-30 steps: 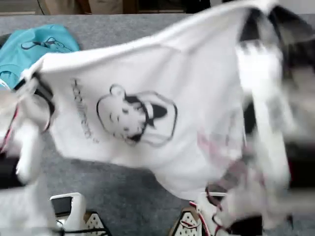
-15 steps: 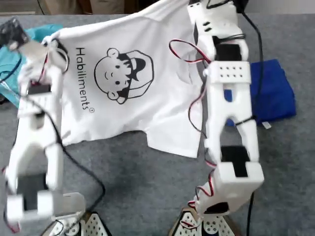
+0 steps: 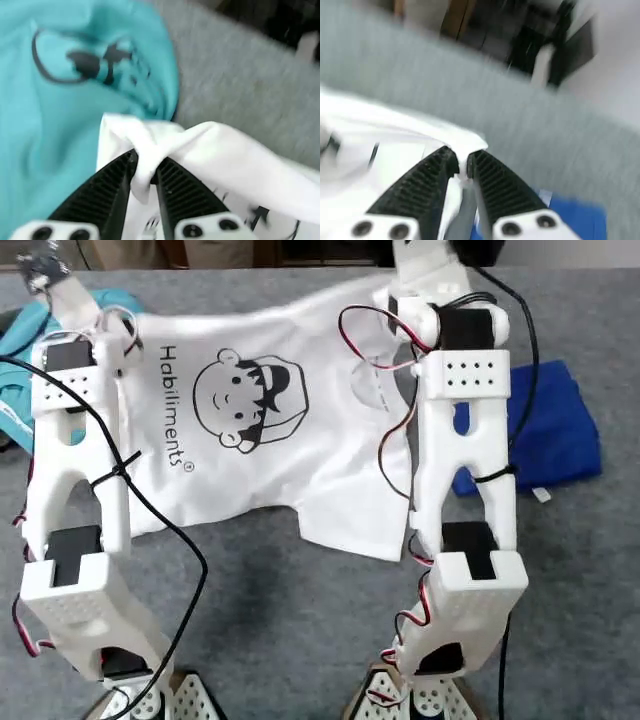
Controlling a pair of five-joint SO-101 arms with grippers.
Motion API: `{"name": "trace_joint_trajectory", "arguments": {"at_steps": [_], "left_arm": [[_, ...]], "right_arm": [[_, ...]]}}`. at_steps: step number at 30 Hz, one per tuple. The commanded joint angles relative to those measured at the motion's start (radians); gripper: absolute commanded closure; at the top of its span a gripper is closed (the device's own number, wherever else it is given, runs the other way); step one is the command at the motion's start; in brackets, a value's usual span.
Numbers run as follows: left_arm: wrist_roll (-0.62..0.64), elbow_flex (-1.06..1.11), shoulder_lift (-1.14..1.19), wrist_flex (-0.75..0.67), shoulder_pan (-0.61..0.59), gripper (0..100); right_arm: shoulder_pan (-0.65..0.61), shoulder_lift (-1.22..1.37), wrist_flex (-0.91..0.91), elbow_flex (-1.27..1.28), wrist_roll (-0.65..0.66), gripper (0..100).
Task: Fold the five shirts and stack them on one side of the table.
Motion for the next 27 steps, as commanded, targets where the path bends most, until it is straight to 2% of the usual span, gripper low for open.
{"name": "trace_joint_trajectory", "arguments": {"at_steps": [1,6,12,16,21,27], "left_arm": [[-0.058,-0.038,-0.01,0.161,0.002,98],[-0.063,0.052,-0.01,0.235,-0.005,98],[-0.141,0.279,-0.051,0.224,-0.006,98],[-0.173,0.529,-0.209,0.101,-0.055,98],[-0.235,0.824,-0.456,-0.014,-0.1,98],[-0.232,0.98,-0.59,-0.104,-0.083,98]], "right_arm": [[-0.039,-0.005,0.265,-0.081,0.077,99.7],[-0.088,-0.01,0.508,-0.076,0.163,99.7],[-0.084,-0.159,0.502,0.176,0.161,99.7],[-0.079,-0.309,0.496,0.409,0.164,99.7],[-0.077,-0.466,0.489,0.57,0.164,99.7],[-0.076,-0.516,0.488,0.714,0.164,99.7]]}}
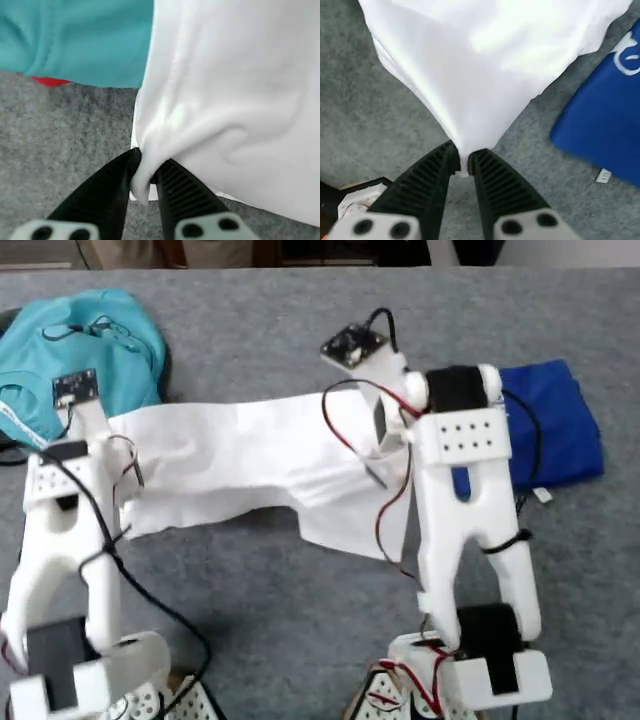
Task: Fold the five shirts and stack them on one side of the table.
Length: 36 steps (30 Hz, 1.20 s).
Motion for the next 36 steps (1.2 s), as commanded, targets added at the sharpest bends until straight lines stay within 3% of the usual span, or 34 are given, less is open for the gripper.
{"name": "trace_joint_trajectory", "arguments": {"at_steps": [1,8,17,26,36], "left_arm": [[0.0,0.048,-0.061,-0.061,0.014,98],[0.002,0.06,0.042,-0.155,0.044,98],[-0.002,-0.069,0.285,-0.152,0.037,98],[-0.006,-0.064,0.286,-0.152,0.044,98],[-0.006,-0.063,0.286,-0.152,0.044,98]], "right_arm": [[-0.002,-0.05,0.005,0.061,0.012,99.7],[-0.002,-0.05,-0.023,0.143,0.011,99.7],[-0.002,-0.05,-0.023,0.243,0.006,99.7],[0.09,-0.05,-0.015,0.272,0.012,99.7],[0.094,-0.05,-0.041,0.392,0.012,99.7]]}}
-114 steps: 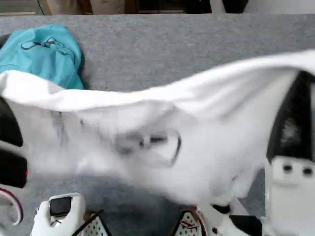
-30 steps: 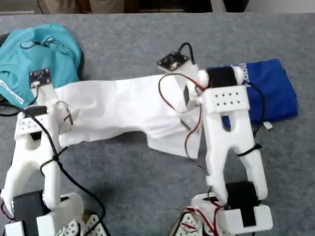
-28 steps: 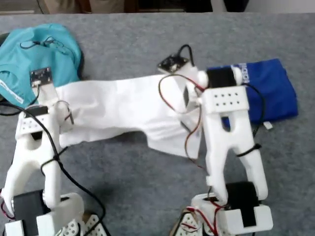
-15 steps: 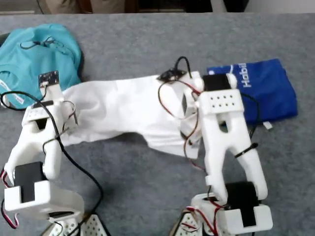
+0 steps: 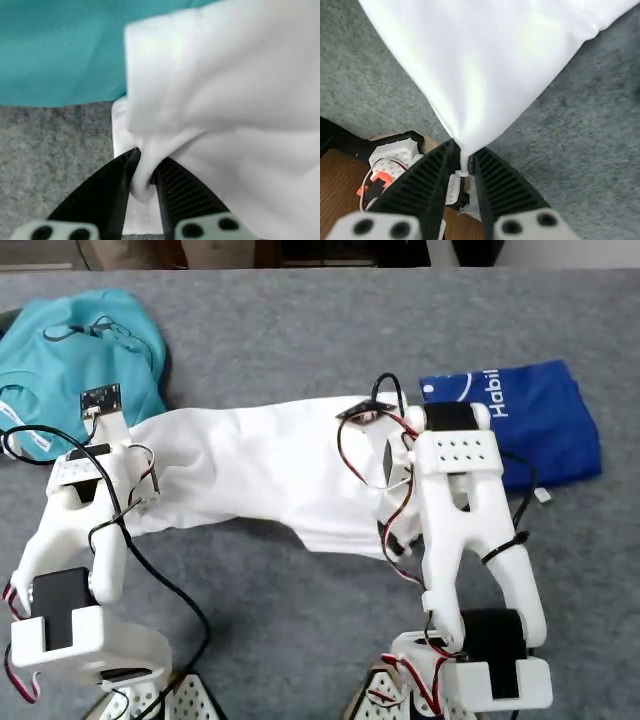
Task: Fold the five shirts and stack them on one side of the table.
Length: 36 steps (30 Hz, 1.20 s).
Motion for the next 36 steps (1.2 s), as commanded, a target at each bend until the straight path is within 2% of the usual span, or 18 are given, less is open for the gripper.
{"name": "trace_joint_trajectory", "arguments": {"at_steps": [1,5,8,10,14,17,20,22,24,27,29,31,33,36], "left_arm": [[-0.006,-0.028,0.004,-0.009,0.006,98],[-0.04,-0.026,0.002,-0.003,0.008,98],[-0.137,-0.037,-0.024,0.092,0.008,97],[-0.153,-0.021,-0.061,0.14,0.0,93],[-0.158,0.02,-0.174,0.199,-0.038,84],[-0.16,0.035,-0.291,0.293,-0.06,75],[-0.16,0.031,-0.412,0.402,-0.063,73],[-0.153,0.018,-0.501,0.45,-0.063,73],[-0.103,-0.018,-0.576,0.459,-0.083,76],[0.063,-0.1,-0.604,0.416,-0.075,93],[0.081,-0.133,-0.573,0.351,-0.031,98],[0.155,-0.152,-0.518,0.292,0.02,98],[0.236,-0.169,-0.441,0.216,0.063,98],[0.293,-0.21,-0.303,0.112,0.101,98]], "right_arm": [[0.021,-0.036,-0.04,0.015,0.014,99.7],[0.019,-0.031,-0.066,0.013,0.011,97.9],[0.027,-0.036,-0.066,0.01,-0.046,84.6],[0.022,-0.036,-0.064,0.007,-0.106,74.9],[-0.005,-0.038,-0.043,-0.019,-0.077,57.7],[-0.005,-0.058,-0.02,-0.073,-0.078,50.8],[-0.007,-0.091,-0.021,-0.15,-0.078,52.5],[-0.012,-0.088,-0.029,-0.22,-0.08,57.7],[-0.013,-0.05,-0.054,-0.297,-0.081,71.6],[-0.015,0.059,-0.095,-0.424,-0.147,99.8],[-0.015,0.156,-0.117,-0.524,-0.212,93.6],[-0.015,0.265,-0.146,-0.63,-0.275,90.6],[-0.015,0.381,-0.176,-0.742,-0.311,93.1],[-0.03,0.57,-0.204,-0.906,-0.318,99.3]]}}
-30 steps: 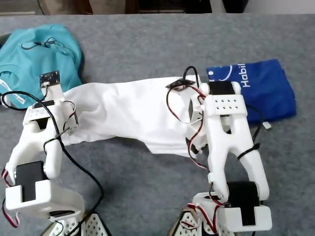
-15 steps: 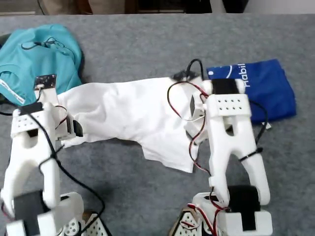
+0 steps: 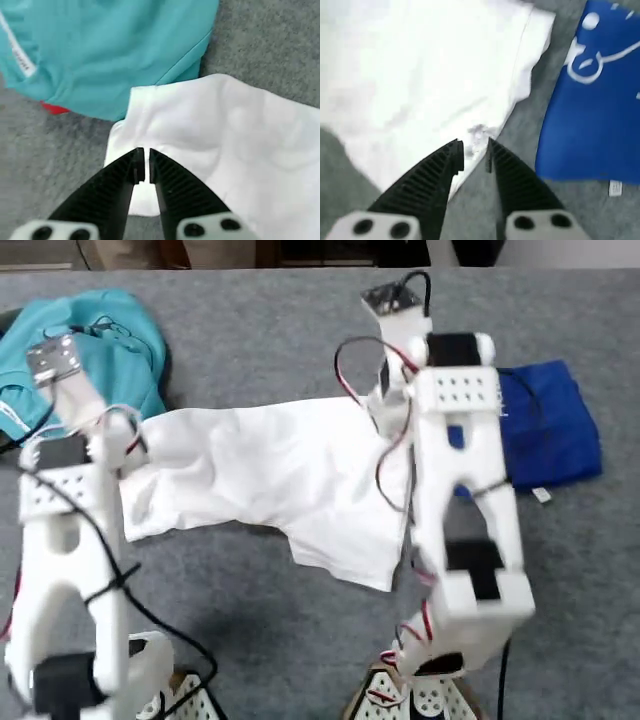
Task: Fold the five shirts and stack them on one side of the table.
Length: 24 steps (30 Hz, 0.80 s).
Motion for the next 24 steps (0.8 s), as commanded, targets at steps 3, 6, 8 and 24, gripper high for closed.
{"name": "trace_joint_trajectory", "arguments": {"at_steps": [3,6,8,24], "left_arm": [[0.075,-0.1,0.252,-0.218,0.028,98],[0.071,-0.104,0.386,-0.336,-0.052,98],[0.063,-0.106,0.453,-0.397,-0.091,98],[-0.063,-0.222,0.458,-0.313,-0.069,98]], "right_arm": [[-0.07,0.343,-0.043,-0.338,-0.026,99.4],[-0.099,0.542,-0.055,-0.532,-0.025,99.4],[-0.094,0.662,-0.051,-0.674,-0.025,99.4],[0.002,0.931,0.203,-1.303,-0.018,99.6]]}}
